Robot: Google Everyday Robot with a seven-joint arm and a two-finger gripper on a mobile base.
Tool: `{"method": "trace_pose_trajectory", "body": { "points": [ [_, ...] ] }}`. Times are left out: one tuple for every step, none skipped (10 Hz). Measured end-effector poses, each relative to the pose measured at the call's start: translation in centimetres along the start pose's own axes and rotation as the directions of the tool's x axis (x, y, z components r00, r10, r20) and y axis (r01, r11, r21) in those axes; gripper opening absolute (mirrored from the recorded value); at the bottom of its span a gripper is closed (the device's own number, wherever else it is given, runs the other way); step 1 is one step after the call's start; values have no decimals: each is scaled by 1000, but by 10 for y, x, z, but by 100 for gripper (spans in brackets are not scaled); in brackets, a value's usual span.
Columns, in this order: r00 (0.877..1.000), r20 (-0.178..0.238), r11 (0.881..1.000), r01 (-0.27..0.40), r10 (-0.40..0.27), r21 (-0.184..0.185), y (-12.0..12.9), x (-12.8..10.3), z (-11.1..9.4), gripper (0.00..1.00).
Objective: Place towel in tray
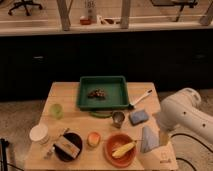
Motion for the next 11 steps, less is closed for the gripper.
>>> {"method": "trace_pose_trajectory", "body": {
  "points": [
    [1000,2,1000,5,-5,-2,5,-3,9,80],
    [1000,5,1000,7,-7,-3,8,-5,14,80],
    [1000,5,1000,11,-11,-5,12,-6,19,80],
    [1000,7,1000,11,-11,-7,15,-7,23,80],
    [1000,9,1000,15,-15,-11,17,-7,32,80],
    [1000,9,1000,21,-21,-15,21,-8,47,80],
    [1000,10,1000,24,-24,-17,23,-9,54,80],
    [1000,8,999,26,-26,-19,24,-8,59,80],
    [1000,6,999,26,-26,-20,24,-6,61,80],
    [1000,5,999,26,-26,-21,25,-3,65,80],
    [1000,5,999,27,-27,-24,26,-2,73,80]
  ]
}}
